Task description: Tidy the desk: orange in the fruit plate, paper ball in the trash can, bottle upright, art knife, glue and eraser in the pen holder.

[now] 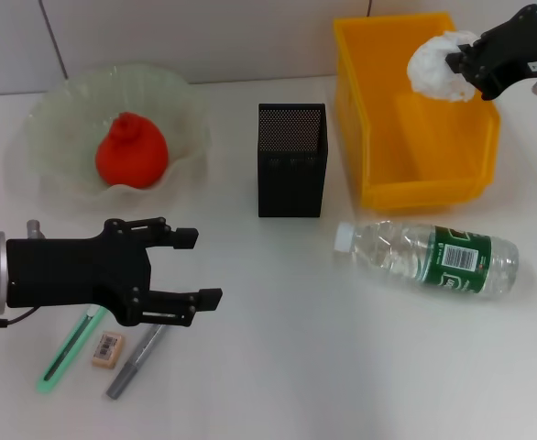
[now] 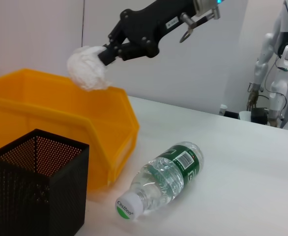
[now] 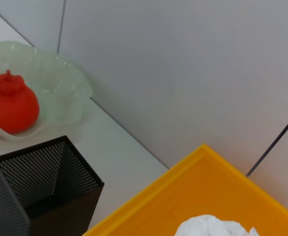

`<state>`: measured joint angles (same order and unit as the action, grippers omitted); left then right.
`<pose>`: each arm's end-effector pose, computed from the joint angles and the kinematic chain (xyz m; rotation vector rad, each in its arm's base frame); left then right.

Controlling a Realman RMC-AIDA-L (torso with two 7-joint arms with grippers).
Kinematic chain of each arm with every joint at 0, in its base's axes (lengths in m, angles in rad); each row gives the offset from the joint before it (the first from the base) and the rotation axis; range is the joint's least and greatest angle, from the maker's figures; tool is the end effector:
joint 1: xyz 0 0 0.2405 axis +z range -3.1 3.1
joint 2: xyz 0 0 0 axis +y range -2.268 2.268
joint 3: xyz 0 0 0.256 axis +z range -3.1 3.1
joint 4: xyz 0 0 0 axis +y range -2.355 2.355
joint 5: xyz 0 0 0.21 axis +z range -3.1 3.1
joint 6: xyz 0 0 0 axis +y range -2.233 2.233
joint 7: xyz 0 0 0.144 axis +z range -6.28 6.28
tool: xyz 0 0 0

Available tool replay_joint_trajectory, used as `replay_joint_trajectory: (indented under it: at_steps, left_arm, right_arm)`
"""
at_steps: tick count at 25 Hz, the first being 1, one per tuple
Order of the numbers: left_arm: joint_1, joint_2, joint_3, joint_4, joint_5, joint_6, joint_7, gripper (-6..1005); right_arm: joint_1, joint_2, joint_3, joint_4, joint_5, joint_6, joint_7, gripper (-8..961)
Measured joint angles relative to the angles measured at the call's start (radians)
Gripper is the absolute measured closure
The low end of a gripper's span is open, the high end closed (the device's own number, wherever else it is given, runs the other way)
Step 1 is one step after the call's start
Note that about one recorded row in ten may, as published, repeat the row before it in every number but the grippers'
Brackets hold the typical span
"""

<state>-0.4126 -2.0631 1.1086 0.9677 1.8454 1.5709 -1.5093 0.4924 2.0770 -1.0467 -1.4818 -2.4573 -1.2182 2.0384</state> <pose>-0.2253 0.3134 -0.0021 -2.9391 -0.3772 -0.5513 0.1949 0.3981 0.0991 -2.3041 0.3929 -0.0652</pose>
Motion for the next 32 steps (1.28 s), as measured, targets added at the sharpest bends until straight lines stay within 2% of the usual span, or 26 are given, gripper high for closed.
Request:
replay_joint_trajectory:
  at_steps: [2,8,15,21,26,32]
  left_arm:
    - [-0.002,0.0,0.003,0.0,0.0,0.0,0.0,138]
    - [-0.004,0.0,0.004,-0.001,0.012,0.0,-0.003,139]
    - [-0.005,0.0,0.005,-0.003,0.028,0.0,-0.009,139]
    - [-0.005,0.0,0.005,-0.003,0.029,0.001,-0.011,138]
    - [-0.006,0.0,0.005,-0.003,0.029,0.001,-0.011,138]
    - [-0.005,-0.002,0.005,-0.003,0.029,0.002,-0.011,138]
  right_arm:
    - [0.029,-0.001,0.005,0.063,0.0,0.031,-0.014,933]
    - [0.059,-0.003,0.005,0.134,-0.021,0.069,-0.02,933]
    - [0.051,0.0,0.001,0.149,-0.027,0.106,-0.021,933]
    - [0.04,0.002,0.003,0.138,-0.023,0.087,-0.014,933]
    - [0.026,0.004,-0.003,0.113,-0.015,0.086,-0.005,787]
    - [0.023,0.005,-0.005,0.092,-0.015,0.078,0.003,546]
